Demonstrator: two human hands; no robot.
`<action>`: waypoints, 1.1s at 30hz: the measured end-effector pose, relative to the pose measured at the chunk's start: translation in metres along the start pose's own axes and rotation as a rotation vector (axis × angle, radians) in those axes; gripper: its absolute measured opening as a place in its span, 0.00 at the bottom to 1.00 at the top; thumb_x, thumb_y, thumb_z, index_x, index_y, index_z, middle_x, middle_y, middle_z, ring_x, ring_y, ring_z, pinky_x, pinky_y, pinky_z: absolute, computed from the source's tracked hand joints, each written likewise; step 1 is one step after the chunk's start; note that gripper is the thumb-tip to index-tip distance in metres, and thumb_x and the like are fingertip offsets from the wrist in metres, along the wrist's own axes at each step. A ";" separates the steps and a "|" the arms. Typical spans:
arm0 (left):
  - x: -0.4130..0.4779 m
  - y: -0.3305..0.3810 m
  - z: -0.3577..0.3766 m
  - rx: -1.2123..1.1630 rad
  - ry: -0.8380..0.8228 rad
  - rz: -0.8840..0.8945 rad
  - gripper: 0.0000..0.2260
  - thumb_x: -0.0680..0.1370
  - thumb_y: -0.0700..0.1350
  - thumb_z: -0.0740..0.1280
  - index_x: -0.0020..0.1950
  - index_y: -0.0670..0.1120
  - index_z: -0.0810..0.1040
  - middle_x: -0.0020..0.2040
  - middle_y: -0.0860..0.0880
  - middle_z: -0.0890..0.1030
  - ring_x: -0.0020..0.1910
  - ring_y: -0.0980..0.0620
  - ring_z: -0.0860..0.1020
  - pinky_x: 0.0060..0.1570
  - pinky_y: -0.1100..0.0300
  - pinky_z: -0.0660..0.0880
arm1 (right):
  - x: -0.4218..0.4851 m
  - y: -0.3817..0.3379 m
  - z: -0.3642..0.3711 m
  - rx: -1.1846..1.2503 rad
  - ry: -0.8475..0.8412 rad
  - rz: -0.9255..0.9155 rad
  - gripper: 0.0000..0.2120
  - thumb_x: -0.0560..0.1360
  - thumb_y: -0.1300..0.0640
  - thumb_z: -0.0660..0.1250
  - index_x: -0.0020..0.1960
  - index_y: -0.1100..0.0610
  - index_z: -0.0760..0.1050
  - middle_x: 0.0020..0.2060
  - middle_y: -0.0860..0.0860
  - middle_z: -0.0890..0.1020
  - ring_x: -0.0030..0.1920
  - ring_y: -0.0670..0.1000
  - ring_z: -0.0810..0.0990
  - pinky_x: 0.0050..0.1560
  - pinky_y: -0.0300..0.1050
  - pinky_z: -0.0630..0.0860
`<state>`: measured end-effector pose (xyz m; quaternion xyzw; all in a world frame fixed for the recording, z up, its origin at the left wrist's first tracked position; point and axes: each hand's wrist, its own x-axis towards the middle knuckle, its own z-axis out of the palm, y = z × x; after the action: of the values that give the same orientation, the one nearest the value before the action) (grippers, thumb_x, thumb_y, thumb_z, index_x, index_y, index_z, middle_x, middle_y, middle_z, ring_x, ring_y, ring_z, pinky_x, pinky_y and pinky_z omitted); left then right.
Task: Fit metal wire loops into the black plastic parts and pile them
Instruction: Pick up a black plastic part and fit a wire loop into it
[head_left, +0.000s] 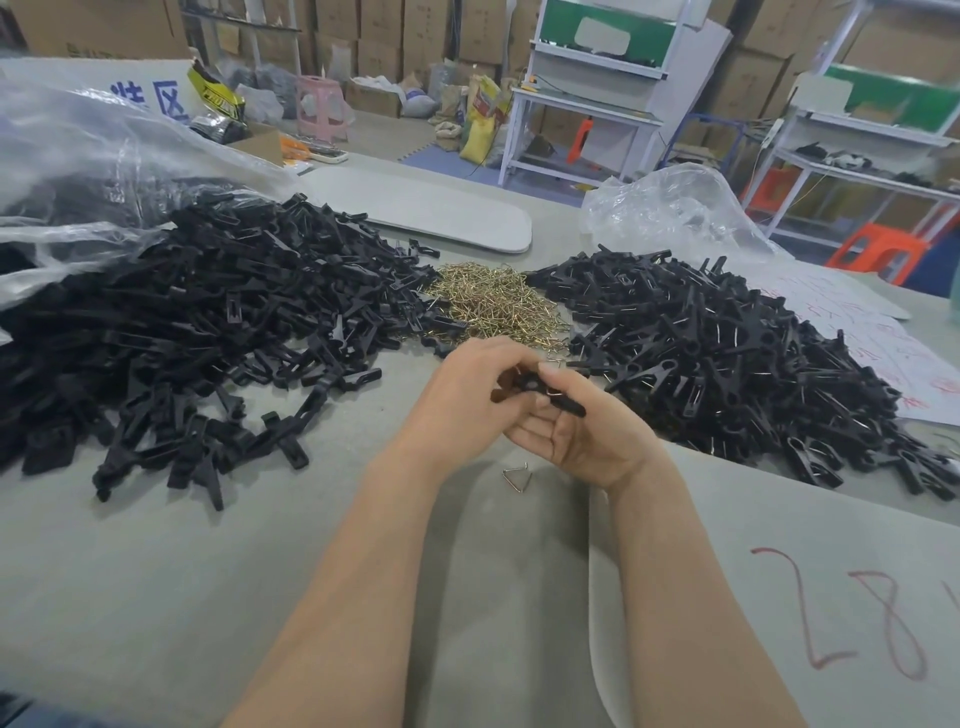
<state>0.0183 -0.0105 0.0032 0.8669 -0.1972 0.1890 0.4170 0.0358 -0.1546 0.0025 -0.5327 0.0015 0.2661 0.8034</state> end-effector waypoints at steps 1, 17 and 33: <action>0.000 -0.001 0.000 -0.008 -0.009 -0.010 0.10 0.71 0.38 0.72 0.51 0.46 0.80 0.42 0.58 0.75 0.45 0.56 0.72 0.48 0.67 0.67 | -0.001 -0.001 -0.001 -0.059 0.032 -0.002 0.09 0.73 0.55 0.66 0.47 0.59 0.79 0.38 0.54 0.84 0.40 0.51 0.85 0.40 0.43 0.82; 0.002 -0.023 0.005 -0.144 0.134 -0.546 0.08 0.74 0.46 0.71 0.47 0.51 0.73 0.40 0.58 0.74 0.37 0.62 0.73 0.33 0.70 0.64 | 0.015 0.005 -0.005 -0.991 0.600 -0.426 0.13 0.78 0.52 0.63 0.47 0.57 0.84 0.32 0.47 0.78 0.39 0.46 0.75 0.43 0.42 0.68; 0.000 -0.018 0.012 0.100 0.057 -0.372 0.06 0.76 0.41 0.68 0.51 0.48 0.75 0.52 0.50 0.76 0.48 0.49 0.77 0.51 0.51 0.75 | 0.007 -0.002 0.000 -0.531 0.527 -0.334 0.05 0.78 0.68 0.61 0.46 0.64 0.74 0.36 0.58 0.81 0.38 0.53 0.83 0.42 0.40 0.82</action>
<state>0.0295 -0.0098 -0.0157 0.9023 -0.0122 0.1428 0.4066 0.0428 -0.1518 0.0019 -0.7646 0.0521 -0.0222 0.6420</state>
